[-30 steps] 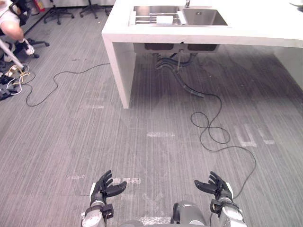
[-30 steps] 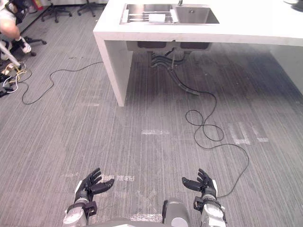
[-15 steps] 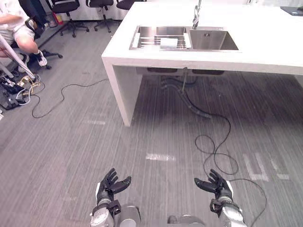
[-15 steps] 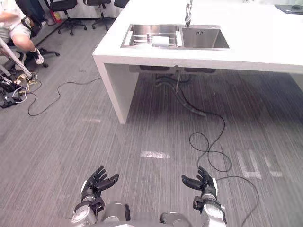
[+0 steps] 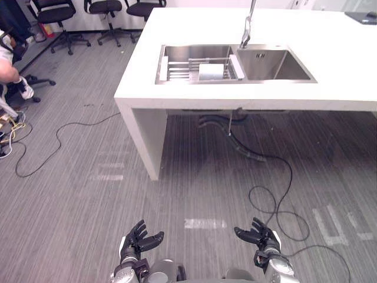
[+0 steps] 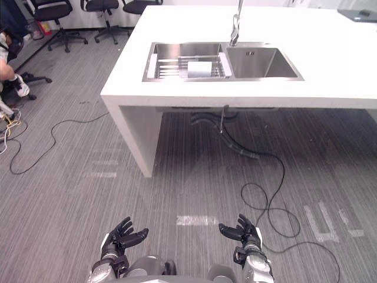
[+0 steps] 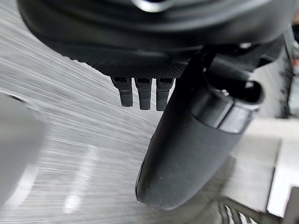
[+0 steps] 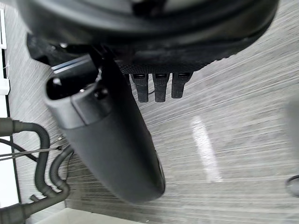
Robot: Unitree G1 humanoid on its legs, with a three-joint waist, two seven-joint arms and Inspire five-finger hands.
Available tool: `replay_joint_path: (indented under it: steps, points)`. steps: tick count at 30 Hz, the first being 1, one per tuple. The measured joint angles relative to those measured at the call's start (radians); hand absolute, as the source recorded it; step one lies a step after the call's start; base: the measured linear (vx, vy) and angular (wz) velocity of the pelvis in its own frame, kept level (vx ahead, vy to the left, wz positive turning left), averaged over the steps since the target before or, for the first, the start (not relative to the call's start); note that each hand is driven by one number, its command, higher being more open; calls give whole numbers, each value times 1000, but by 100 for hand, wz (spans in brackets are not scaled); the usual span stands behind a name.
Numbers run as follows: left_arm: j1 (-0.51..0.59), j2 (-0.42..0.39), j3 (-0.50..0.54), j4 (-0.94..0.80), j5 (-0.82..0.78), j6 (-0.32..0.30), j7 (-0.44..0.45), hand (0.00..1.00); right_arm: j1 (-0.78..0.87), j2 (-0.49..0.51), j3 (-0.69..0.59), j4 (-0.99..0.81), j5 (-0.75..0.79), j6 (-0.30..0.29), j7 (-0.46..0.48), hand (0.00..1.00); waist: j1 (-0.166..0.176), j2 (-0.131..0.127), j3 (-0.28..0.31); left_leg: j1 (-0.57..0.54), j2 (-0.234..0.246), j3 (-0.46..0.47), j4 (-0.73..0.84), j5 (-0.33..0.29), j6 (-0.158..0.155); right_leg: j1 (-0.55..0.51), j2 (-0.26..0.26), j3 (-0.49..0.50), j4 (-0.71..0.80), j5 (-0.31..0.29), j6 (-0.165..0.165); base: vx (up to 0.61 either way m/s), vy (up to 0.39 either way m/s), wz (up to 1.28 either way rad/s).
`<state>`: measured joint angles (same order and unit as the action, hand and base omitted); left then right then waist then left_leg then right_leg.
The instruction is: Walk over to the sink, pick up the cup, carry it to the dishwasher, place the cup inside the dishwasher, then close the dishwasher door
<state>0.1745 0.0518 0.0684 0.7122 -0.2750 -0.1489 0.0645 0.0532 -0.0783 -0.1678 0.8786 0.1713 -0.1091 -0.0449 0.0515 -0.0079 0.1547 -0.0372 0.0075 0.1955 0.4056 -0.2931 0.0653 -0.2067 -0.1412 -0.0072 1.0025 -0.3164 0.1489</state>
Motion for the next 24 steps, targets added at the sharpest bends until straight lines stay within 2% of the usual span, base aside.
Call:
replay_joint_path:
  steps: [2,3,4,5,6,7,8,9,11,12,13,14,15,16,18,20,22,23,24]
  points:
    - [-13,0,1,-10,0,-1,0,90,-1,2,4,-3,0,0,3,90,-10,-2,-1,45,6,-7,-32,-10,-13,-77,2,-40,-27,-19,-35,332,-70,11]
    - [-24,-3,5,-8,0,-2,-1,90,0,1,6,-2,0,0,4,90,-17,0,0,101,19,-14,-67,-14,-20,-119,10,-70,-129,-28,-54,387,-127,16]
    - [-27,-5,6,-8,0,-2,-1,90,1,1,6,-2,0,0,4,90,-21,2,-1,119,28,-17,-79,-17,-26,-129,16,-79,-187,-24,-59,565,-229,20]
    - [-34,-5,12,-7,0,-3,-1,90,0,1,7,-2,0,0,4,90,-26,3,-1,150,48,-25,-98,-29,-47,-148,27,-82,-323,3,-75,510,-244,28]
    - [-42,4,16,0,0,-5,0,90,1,-1,9,5,0,0,3,90,-28,-5,-5,176,55,-48,-113,-47,-80,-145,31,-80,-454,140,-91,526,-249,34]
    - [-47,1,17,13,0,-5,0,90,2,-7,10,14,0,0,2,90,-32,1,-5,191,60,-63,-119,-56,-96,-133,37,-91,-454,193,-100,379,-178,23]
    - [-50,-7,17,18,0,-2,0,90,-2,-18,9,29,0,0,1,90,-30,17,-15,199,85,-82,-126,-53,-97,-123,59,-103,-451,175,-117,454,-223,6]
    - [-49,-13,17,3,0,-2,1,90,-6,-24,7,29,0,0,-1,90,-25,21,-16,202,102,-106,-122,-37,-112,-124,74,-114,-431,139,-140,437,-234,0]
    - [-48,-25,16,-40,0,4,5,90,-5,-28,6,29,0,0,-2,90,-27,29,-16,200,124,-129,-95,-12,-133,-92,86,-143,-442,121,-163,433,-245,31]
    - [-34,-35,-1,-135,0,8,12,90,10,-30,6,23,0,0,-5,90,-34,31,-15,162,144,-162,8,19,-152,-26,91,-182,-494,116,-170,411,-243,71]
    - [-20,-42,-19,-219,0,9,21,90,32,-27,9,4,0,0,-9,90,-37,34,-13,112,156,-173,132,53,-168,26,94,-206,-541,116,-170,259,-157,70]
    - [-6,-49,-27,-279,0,8,24,90,46,-25,15,-9,0,0,-11,90,-36,34,-12,78,164,-172,219,88,-171,59,97,-214,-569,116,-170,218,-115,44]
    - [19,-60,-38,-395,-1,2,25,90,67,-23,34,-35,0,-1,-16,90,-28,36,-10,15,190,-162,381,147,-168,127,101,-220,-613,115,-171,209,-55,15]
    - [32,-66,-48,-484,-1,-8,25,90,78,-21,42,-53,0,-2,-20,90,-16,38,-9,-29,213,-140,479,120,-164,167,109,-220,-644,114,-173,248,-54,5]
    - [46,-83,-58,-640,-2,-33,27,90,79,-18,44,-80,0,-2,-24,90,-8,50,-9,-112,238,-98,531,65,-158,217,111,-220,-684,111,-175,179,21,-1]
    - [47,-95,-58,-750,-2,-50,27,90,75,-18,43,-93,0,-2,-25,90,7,52,-9,-174,230,-75,480,16,-141,239,96,-214,-700,100,-161,188,113,1]
    - [49,-102,-64,-823,-1,-70,27,90,75,-24,41,-93,0,-2,-26,90,16,54,-8,-198,186,-62,304,5,-129,254,67,-213,-695,89,-121,211,178,9]
    - [60,-111,-78,-875,-1,-77,30,90,78,-43,45,-96,0,-2,-27,90,17,91,-19,-181,171,-74,79,111,-113,252,74,-209,-665,61,-82,226,208,2]
    - [68,-92,-78,-907,0,-87,35,90,59,-40,58,-65,-1,1,-26,90,23,62,-7,-152,141,-50,60,107,-102,251,57,-165,-654,43,-71,222,190,5]
